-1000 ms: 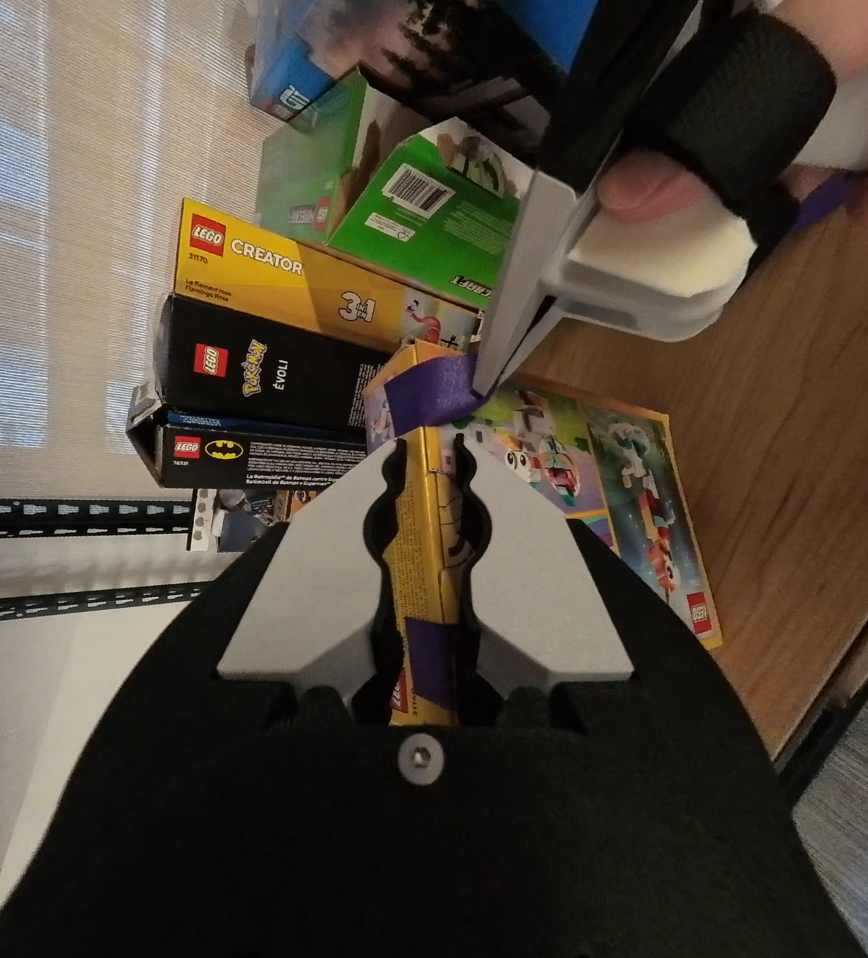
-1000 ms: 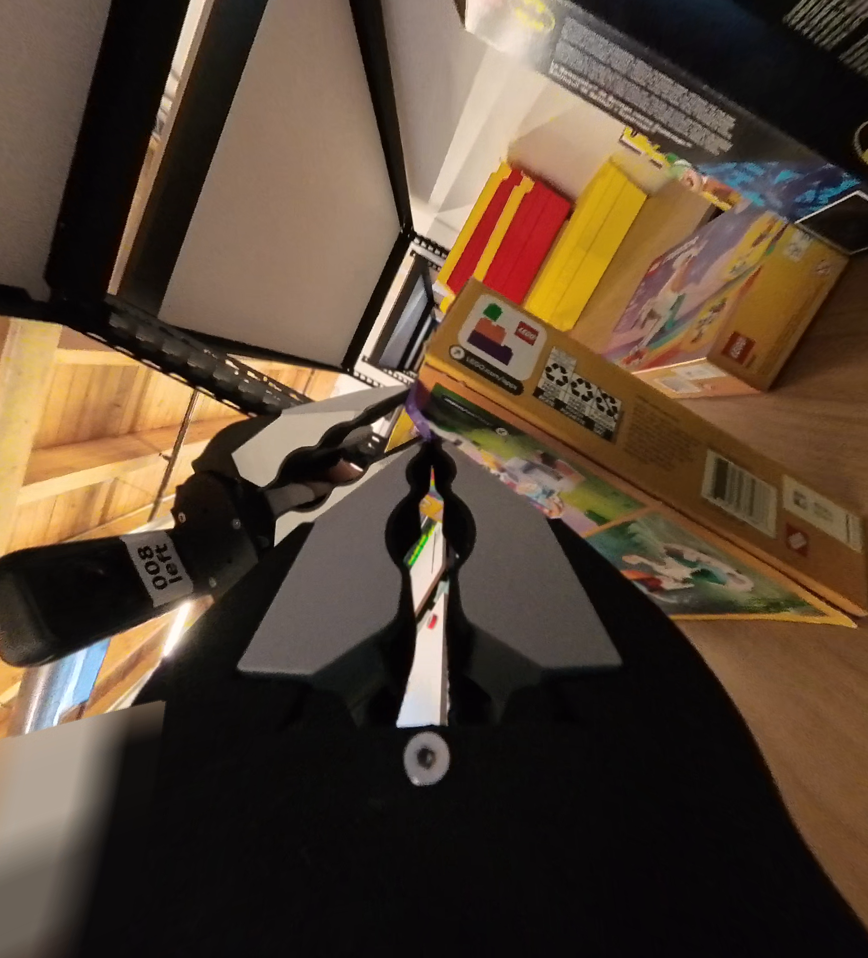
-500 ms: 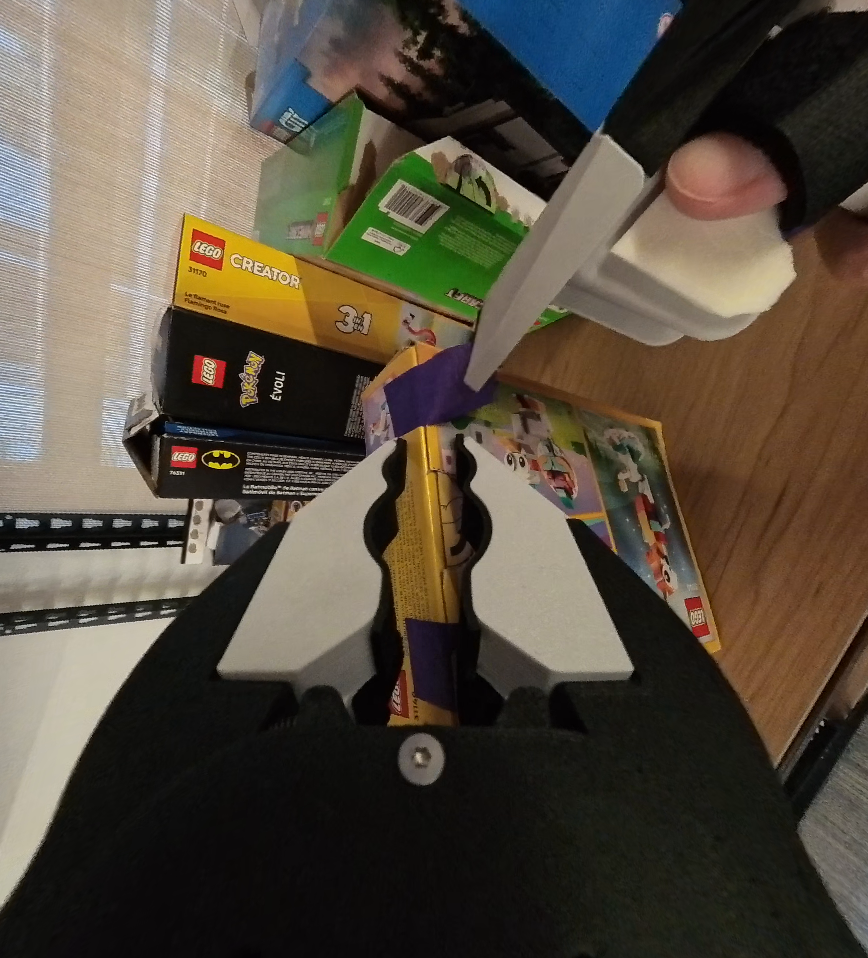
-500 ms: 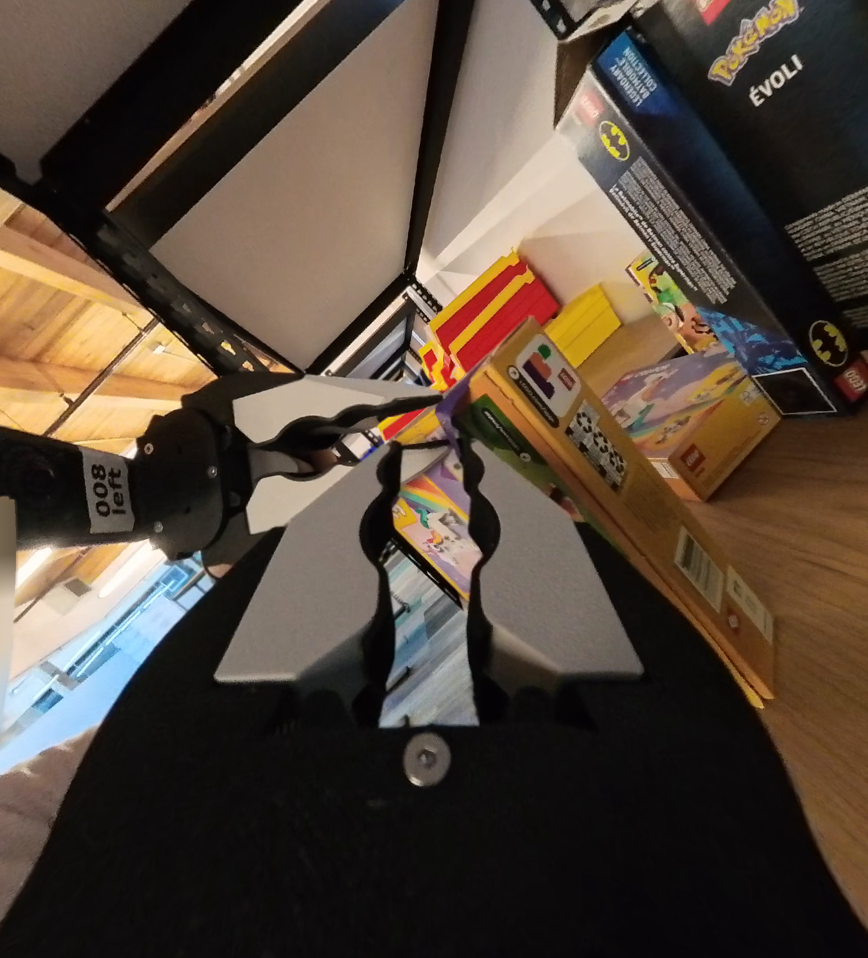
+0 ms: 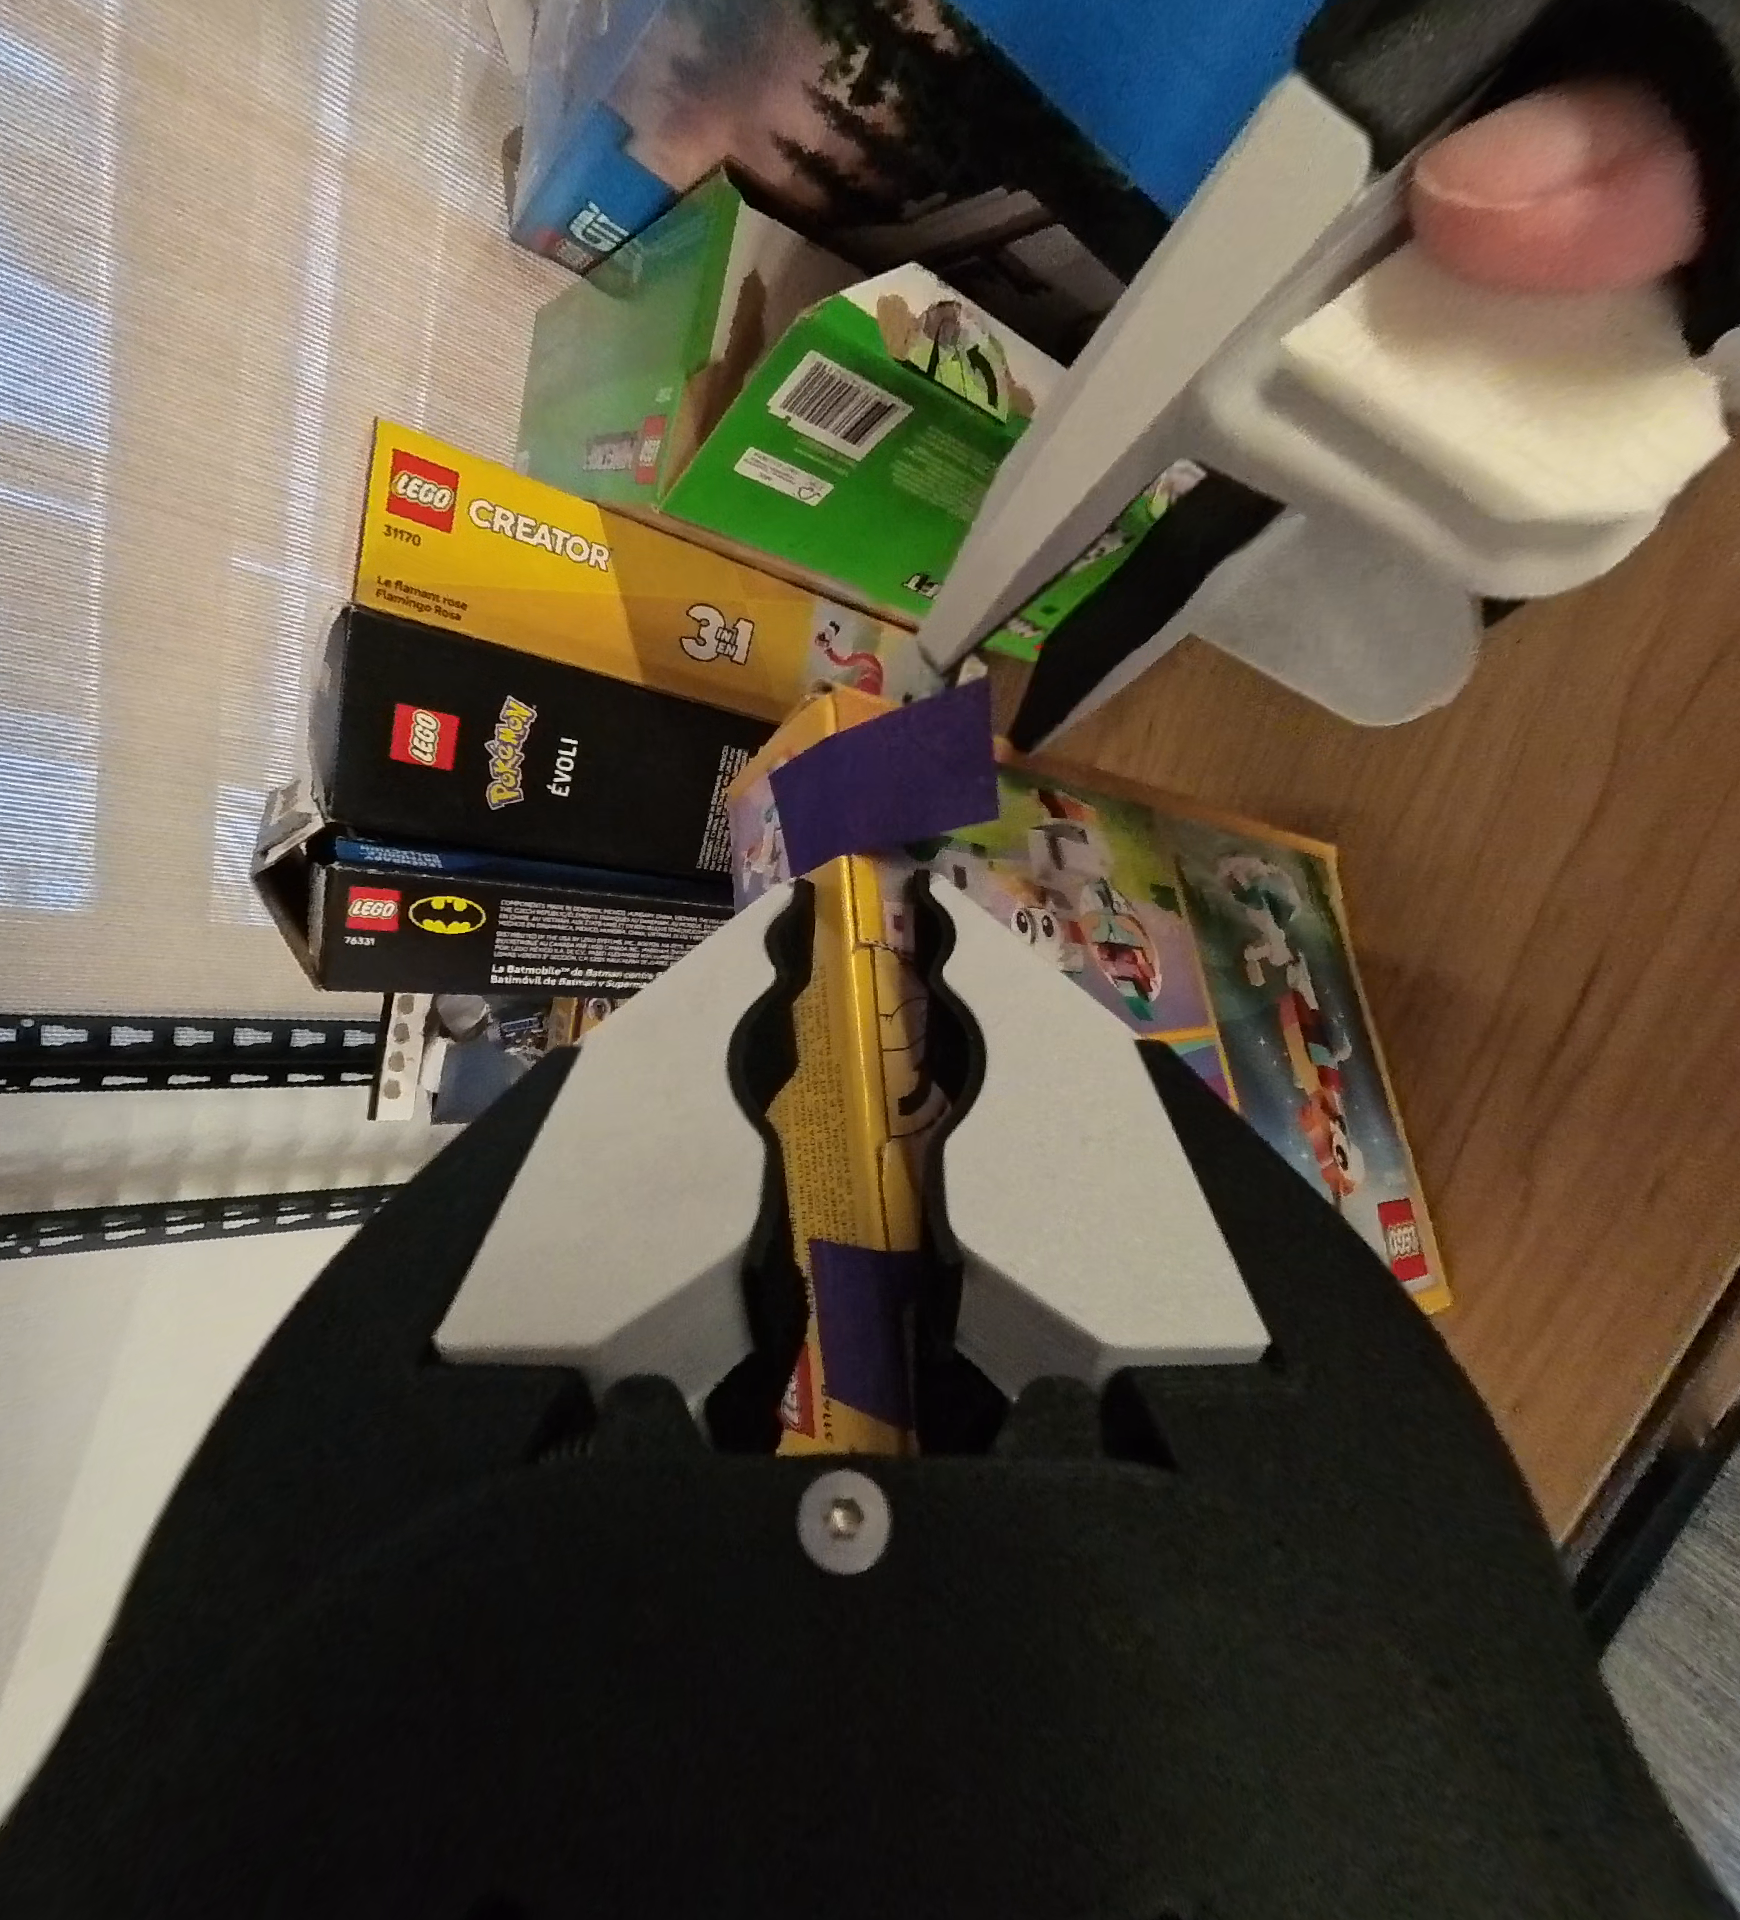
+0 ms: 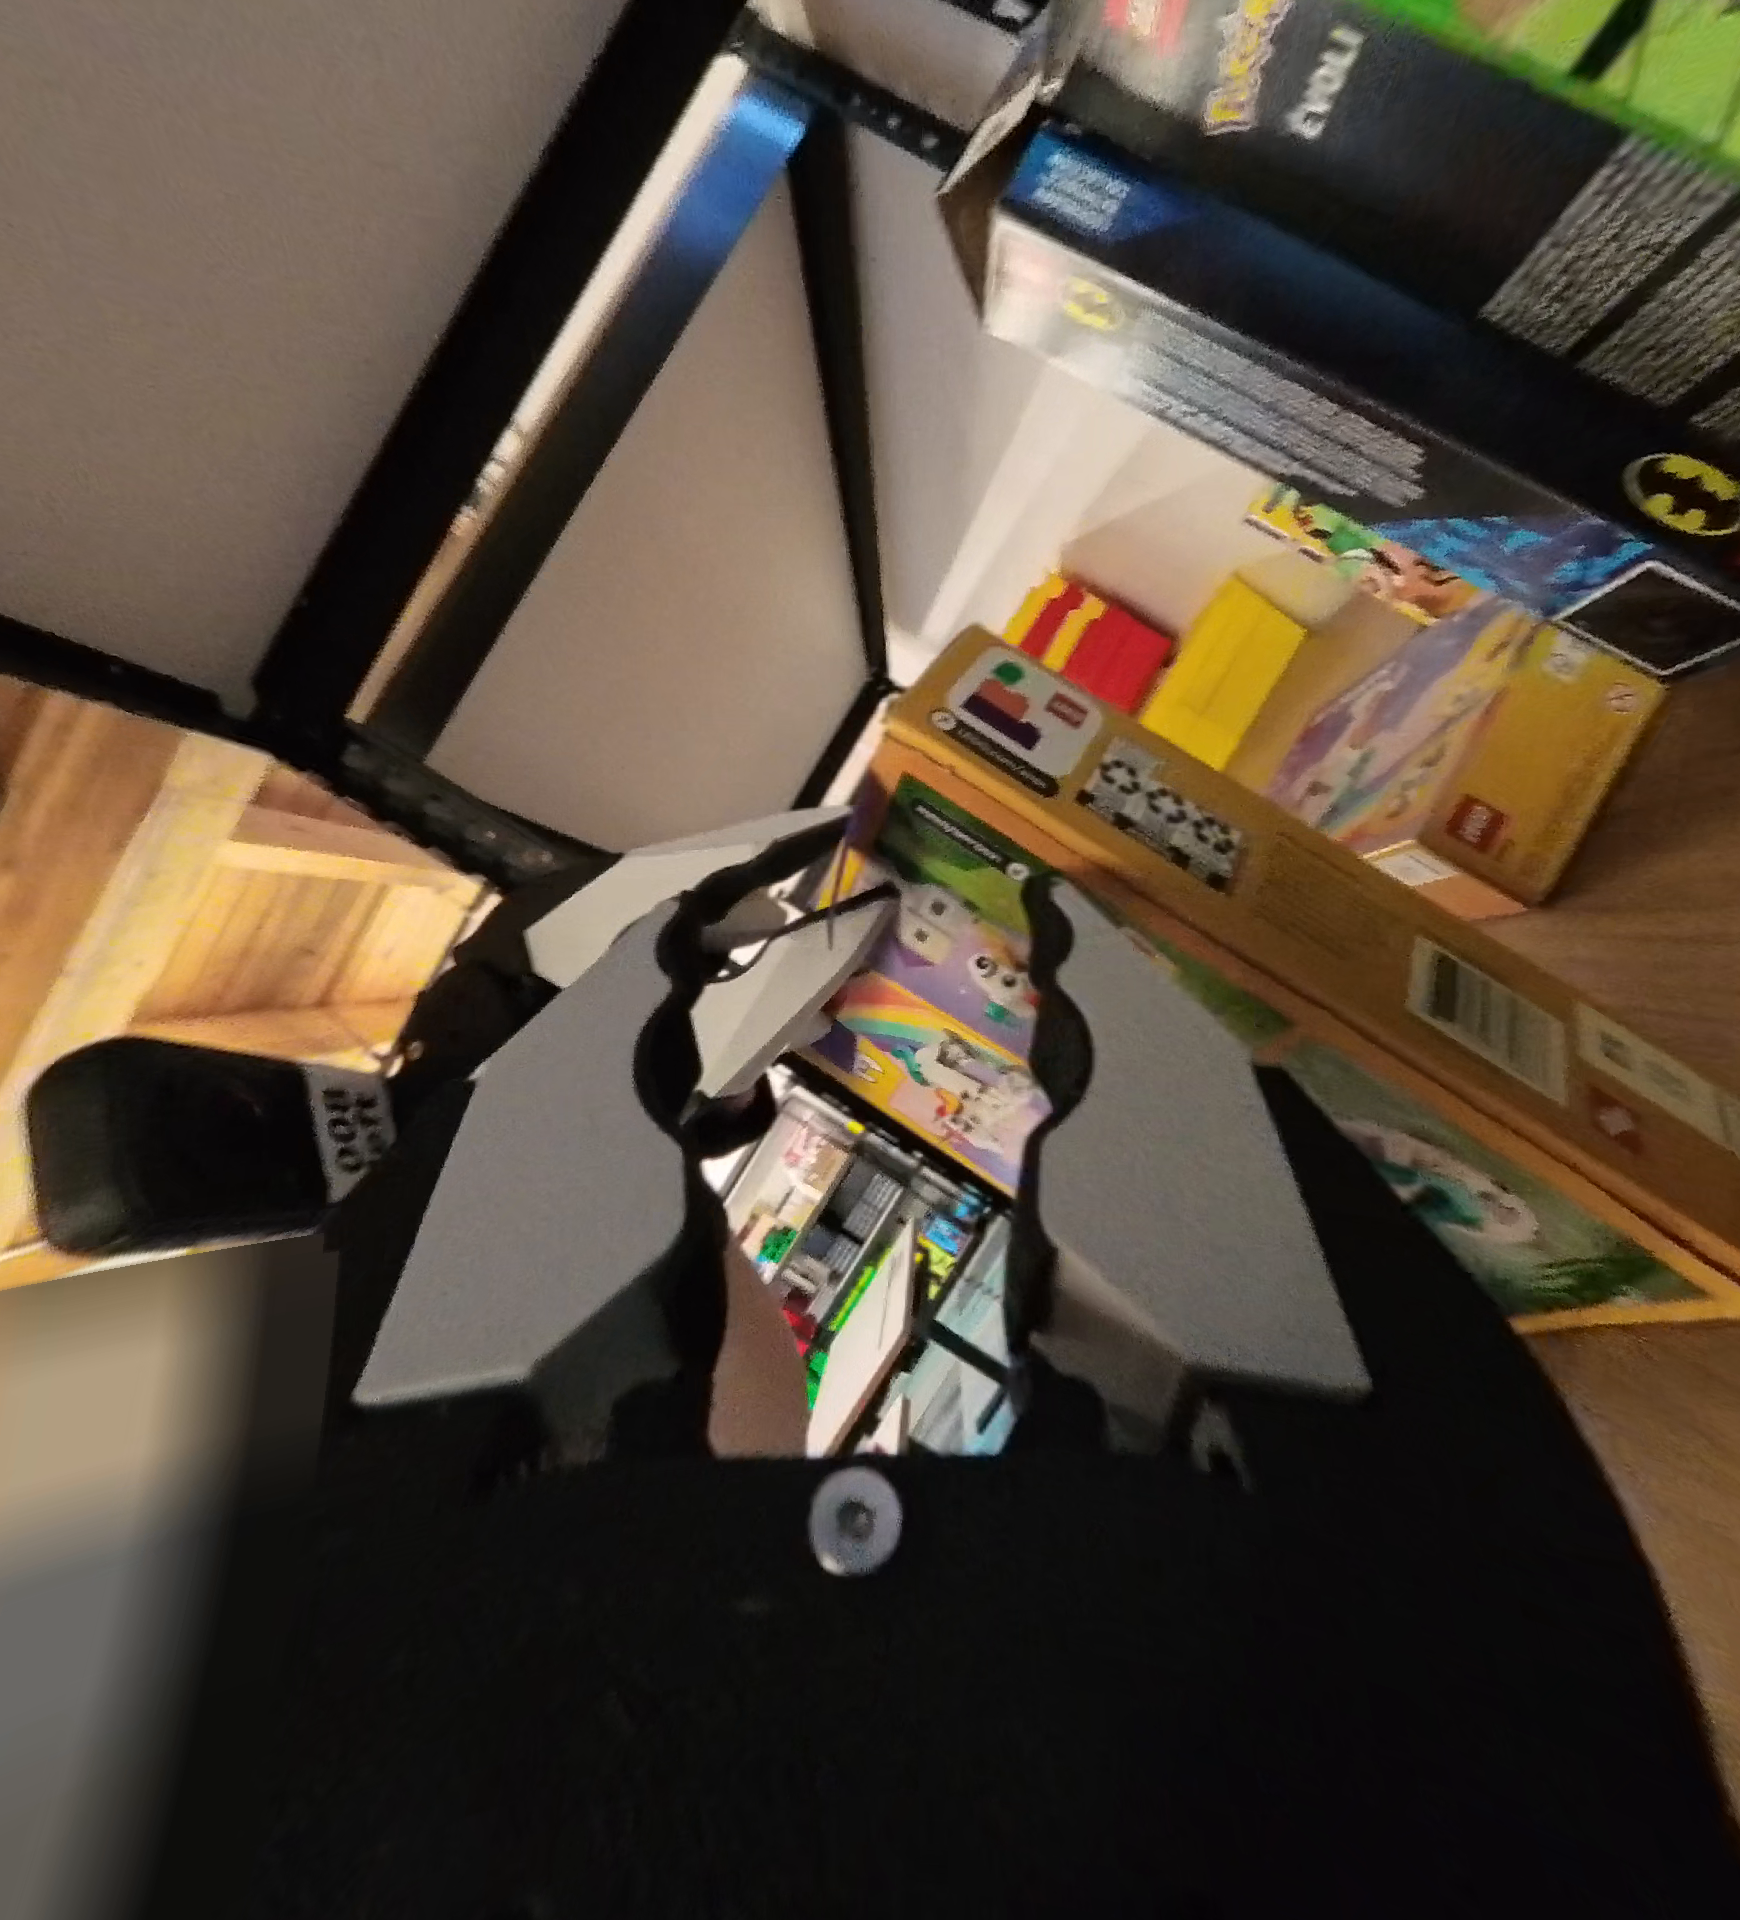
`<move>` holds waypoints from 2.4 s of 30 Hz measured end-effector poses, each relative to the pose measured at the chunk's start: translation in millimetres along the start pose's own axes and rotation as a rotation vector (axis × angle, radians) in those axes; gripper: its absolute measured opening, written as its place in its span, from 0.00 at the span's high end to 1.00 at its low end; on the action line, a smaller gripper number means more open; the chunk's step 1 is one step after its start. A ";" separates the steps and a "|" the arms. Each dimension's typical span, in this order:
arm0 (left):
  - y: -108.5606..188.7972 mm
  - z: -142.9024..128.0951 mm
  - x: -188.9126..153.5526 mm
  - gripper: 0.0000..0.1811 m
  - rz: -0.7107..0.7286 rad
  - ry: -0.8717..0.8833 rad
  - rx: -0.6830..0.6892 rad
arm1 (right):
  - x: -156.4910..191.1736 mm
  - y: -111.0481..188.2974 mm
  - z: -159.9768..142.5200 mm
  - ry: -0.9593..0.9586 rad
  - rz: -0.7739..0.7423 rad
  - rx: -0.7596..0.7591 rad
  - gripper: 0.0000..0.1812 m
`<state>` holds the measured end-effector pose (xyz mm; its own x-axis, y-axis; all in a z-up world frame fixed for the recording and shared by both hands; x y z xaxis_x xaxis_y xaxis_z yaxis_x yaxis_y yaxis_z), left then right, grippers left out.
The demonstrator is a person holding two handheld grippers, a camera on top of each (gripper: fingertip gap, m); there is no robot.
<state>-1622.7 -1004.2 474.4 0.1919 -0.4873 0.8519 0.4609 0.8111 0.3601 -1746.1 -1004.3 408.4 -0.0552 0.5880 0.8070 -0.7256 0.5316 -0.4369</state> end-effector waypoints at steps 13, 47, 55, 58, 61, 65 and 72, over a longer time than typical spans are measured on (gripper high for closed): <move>0.6 1.5 -0.9 0.91 -0.001 -0.005 0.008 | 4.6 -0.3 -3.2 0.063 0.052 -0.022 0.91; -0.1 0.5 -0.3 0.91 -0.001 -0.003 0.002 | -14.6 -15.8 -5.8 -0.019 -0.071 0.000 1.00; -0.5 0.4 -0.5 0.91 0.005 -0.010 0.002 | -10.9 -17.4 -7.6 -0.016 -0.127 -0.009 1.00; -0.9 -0.2 -0.2 0.91 0.008 -0.005 0.002 | -9.8 -18.5 -7.0 0.000 -0.151 0.003 1.00; -0.9 -0.2 -0.5 0.91 0.011 -0.001 0.000 | -6.3 -19.6 -5.8 0.047 -0.204 0.030 1.00; -0.9 -0.6 -0.8 0.91 0.017 -0.002 0.000 | -0.9 -22.4 -2.5 0.041 -0.284 0.072 1.00; -1.2 -1.9 -0.7 0.91 0.020 0.016 -0.014 | 11.3 -29.8 -1.7 0.192 -0.468 0.136 1.00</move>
<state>-1621.7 -1005.5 472.6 0.2144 -0.4765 0.8527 0.4690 0.8159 0.3380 -1723.9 -1012.5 429.8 0.4140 0.4140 0.8107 -0.7255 0.6879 0.0192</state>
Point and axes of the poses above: each gripper's, where its closed fingertips meet, y back along the fingers, z out of its top, x = y × z across the jaws, the point moved 8 cm from there along y, back along the fingers, and after that the axes turned 6 degrees about z, right-handed, at the moved point
